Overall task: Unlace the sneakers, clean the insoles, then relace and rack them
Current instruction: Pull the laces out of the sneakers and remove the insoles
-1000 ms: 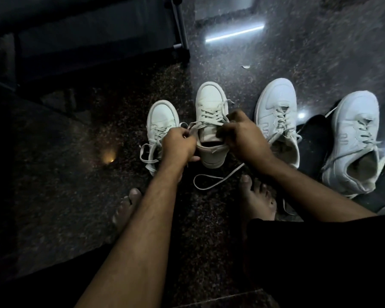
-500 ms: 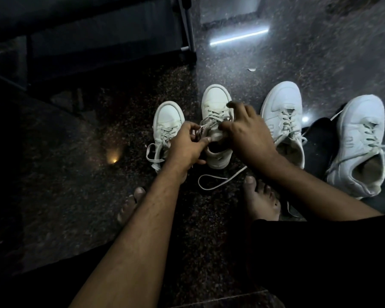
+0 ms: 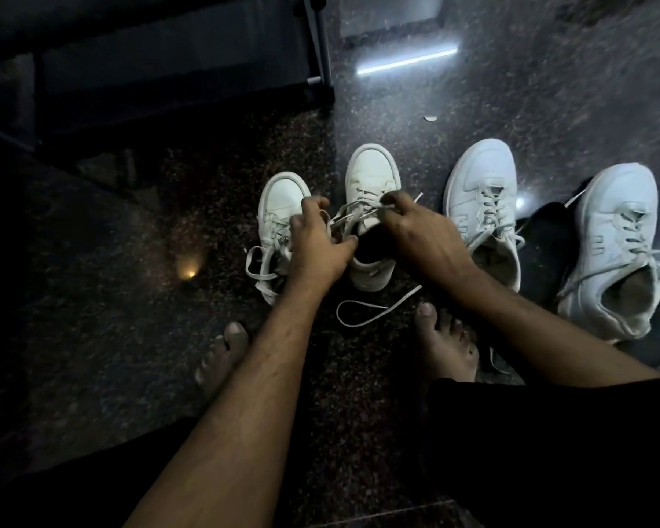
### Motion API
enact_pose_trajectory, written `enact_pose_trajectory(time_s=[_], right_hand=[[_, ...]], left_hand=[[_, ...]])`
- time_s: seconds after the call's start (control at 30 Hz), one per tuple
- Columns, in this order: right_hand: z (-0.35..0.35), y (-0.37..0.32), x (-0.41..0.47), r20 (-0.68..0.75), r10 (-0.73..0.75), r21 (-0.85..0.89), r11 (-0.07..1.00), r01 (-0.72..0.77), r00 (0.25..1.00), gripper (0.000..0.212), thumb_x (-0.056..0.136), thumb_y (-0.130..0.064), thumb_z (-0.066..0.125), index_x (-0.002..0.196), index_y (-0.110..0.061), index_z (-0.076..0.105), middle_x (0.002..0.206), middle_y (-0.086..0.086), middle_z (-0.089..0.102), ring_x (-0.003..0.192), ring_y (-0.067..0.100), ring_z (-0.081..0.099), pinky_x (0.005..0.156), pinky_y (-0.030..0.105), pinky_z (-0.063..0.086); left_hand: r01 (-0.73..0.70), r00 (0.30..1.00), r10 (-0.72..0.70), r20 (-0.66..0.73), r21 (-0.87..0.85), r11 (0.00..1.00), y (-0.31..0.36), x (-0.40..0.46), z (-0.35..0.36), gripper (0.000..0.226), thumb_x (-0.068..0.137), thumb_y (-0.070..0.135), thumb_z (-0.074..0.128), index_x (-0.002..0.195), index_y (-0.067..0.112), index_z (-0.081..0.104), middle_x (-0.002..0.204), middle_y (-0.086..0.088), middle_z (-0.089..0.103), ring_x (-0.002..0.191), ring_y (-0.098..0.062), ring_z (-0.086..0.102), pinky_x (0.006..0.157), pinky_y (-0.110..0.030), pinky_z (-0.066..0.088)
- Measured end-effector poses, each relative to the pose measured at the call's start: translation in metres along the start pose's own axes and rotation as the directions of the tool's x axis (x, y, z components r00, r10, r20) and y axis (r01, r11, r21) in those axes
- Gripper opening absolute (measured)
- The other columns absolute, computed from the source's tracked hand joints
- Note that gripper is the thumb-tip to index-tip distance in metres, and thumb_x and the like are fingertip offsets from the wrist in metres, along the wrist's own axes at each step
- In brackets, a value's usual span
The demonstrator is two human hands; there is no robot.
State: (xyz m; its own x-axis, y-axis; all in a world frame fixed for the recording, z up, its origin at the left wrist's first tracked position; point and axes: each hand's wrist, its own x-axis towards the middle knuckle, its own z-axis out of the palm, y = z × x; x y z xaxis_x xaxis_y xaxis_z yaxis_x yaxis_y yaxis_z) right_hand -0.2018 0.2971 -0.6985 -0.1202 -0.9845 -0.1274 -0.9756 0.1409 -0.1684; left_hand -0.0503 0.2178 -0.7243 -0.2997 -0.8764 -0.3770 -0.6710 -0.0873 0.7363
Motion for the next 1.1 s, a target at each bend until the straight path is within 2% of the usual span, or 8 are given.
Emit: enact_pose_trajectory(time_s=[0.13, 0.4, 0.5, 0.6, 0.7, 0.83, 1.0, 1.1], right_hand=[[0.000, 0.013, -0.001, -0.015, 0.021, 0.138, 0.990, -0.018, 1.000, 0.020, 0.096, -0.022, 0.050, 0.110, -0.007, 0.049, 0.125, 0.014, 0.042, 0.066, 0.043, 0.059, 0.054, 0.048, 0.048], [0.001, 0.021, 0.003, -0.103, 0.128, 0.316, 0.945, -0.089, 0.986, 0.033, 0.093, -0.043, 0.058, 0.110, -0.016, 0.049, 0.116, 0.008, 0.043, 0.079, 0.035, 0.059, 0.059, 0.046, 0.050], [0.001, 0.022, -0.010, -0.287, -0.092, 0.051, 0.992, 0.111, 0.954, 0.020, 0.095, -0.033, 0.059, 0.107, -0.018, 0.058, 0.110, 0.007, 0.055, 0.089, 0.028, 0.054, 0.061, 0.040, 0.047], [0.013, 0.022, -0.018, -0.121, -0.357, 0.009, 0.933, 0.361, 0.926, 0.019, 0.094, -0.025, 0.049, 0.101, -0.020, 0.066, 0.091, 0.000, 0.066, 0.086, 0.027, 0.053, 0.069, 0.039, 0.046], [0.014, 0.012, -0.021, -0.001, -0.223, 0.114, 0.968, 0.221, 0.975, 0.013, 0.085, -0.019, 0.052, 0.091, -0.021, 0.064, 0.072, 0.001, 0.066, 0.073, 0.029, 0.051, 0.058, 0.036, 0.039], [-0.007, -0.009, -0.009, 0.194, -0.051, -0.092, 0.993, 0.070, 0.980, 0.016, 0.089, -0.018, 0.056, 0.099, -0.020, 0.068, 0.081, 0.009, 0.064, 0.083, 0.034, 0.064, 0.061, 0.033, 0.031], [-0.014, -0.034, 0.014, 0.259, -0.290, -0.318, 0.875, 0.365, 0.921, 0.018, 0.047, -0.013, 0.082, 0.052, -0.014, 0.064, 0.044, 0.001, 0.054, 0.034, 0.019, 0.052, 0.043, 0.018, 0.020], [-0.021, -0.031, 0.027, 0.373, -0.357, -0.300, 0.827, 0.475, 0.856, 0.010, 0.081, -0.016, 0.062, 0.082, -0.010, 0.071, 0.081, 0.008, 0.070, 0.073, 0.026, 0.068, 0.052, 0.029, 0.033]], left_hand=[[-0.289, 0.956, 0.283, 0.075, 0.401, 0.869, 0.010, -0.004, 0.008, 0.080, 0.075, 0.014, 0.074, 0.142, 0.039, 0.038, 0.153, 0.002, 0.027, 0.135, -0.024, 0.040, 0.089, -0.041, 0.048], [-0.507, 0.862, 0.461, 0.213, 0.395, 0.766, 0.021, 0.028, 0.001, 0.031, 0.080, 0.028, 0.055, 0.110, 0.024, 0.060, 0.096, -0.006, 0.068, 0.090, -0.033, 0.065, 0.072, -0.045, 0.053], [-0.460, 0.882, 0.416, 0.221, 0.220, 0.860, 0.020, 0.037, -0.005, 0.034, 0.082, 0.027, 0.057, 0.112, 0.023, 0.072, 0.096, -0.003, 0.076, 0.090, -0.021, 0.070, 0.081, -0.033, 0.054], [-0.435, 0.879, 0.371, 0.300, 0.182, 0.882, 0.023, 0.047, -0.012, 0.029, 0.086, 0.018, 0.067, 0.114, 0.020, 0.076, 0.098, -0.001, 0.078, 0.083, -0.003, 0.067, 0.079, -0.017, 0.052], [-0.377, 0.880, 0.291, 0.374, 0.179, 0.909, 0.025, 0.057, -0.013, 0.031, 0.082, 0.030, 0.068, 0.110, 0.023, 0.077, 0.092, -0.002, 0.078, 0.084, -0.013, 0.073, 0.081, -0.030, 0.059], [-0.368, 0.887, 0.276, 0.371, 0.206, 0.907, 0.030, 0.056, -0.011, 0.032, 0.078, 0.035, 0.061, 0.101, 0.023, 0.079, 0.080, -0.002, 0.076, 0.079, -0.016, 0.072, 0.077, -0.039, 0.058], [-0.340, 0.909, 0.250, 0.334, 0.247, 0.907, 0.032, 0.057, -0.008, 0.030, 0.076, 0.040, 0.058, 0.086, 0.019, 0.077, 0.067, -0.002, 0.071, 0.070, -0.018, 0.069, 0.068, -0.042, 0.056], [-0.334, 0.902, 0.232, 0.365, 0.250, 0.909, 0.031, 0.062, -0.008, 0.033, 0.075, 0.046, 0.058, 0.080, 0.017, 0.074, 0.065, -0.003, 0.070, 0.069, -0.025, 0.069, 0.067, -0.046, 0.056]])
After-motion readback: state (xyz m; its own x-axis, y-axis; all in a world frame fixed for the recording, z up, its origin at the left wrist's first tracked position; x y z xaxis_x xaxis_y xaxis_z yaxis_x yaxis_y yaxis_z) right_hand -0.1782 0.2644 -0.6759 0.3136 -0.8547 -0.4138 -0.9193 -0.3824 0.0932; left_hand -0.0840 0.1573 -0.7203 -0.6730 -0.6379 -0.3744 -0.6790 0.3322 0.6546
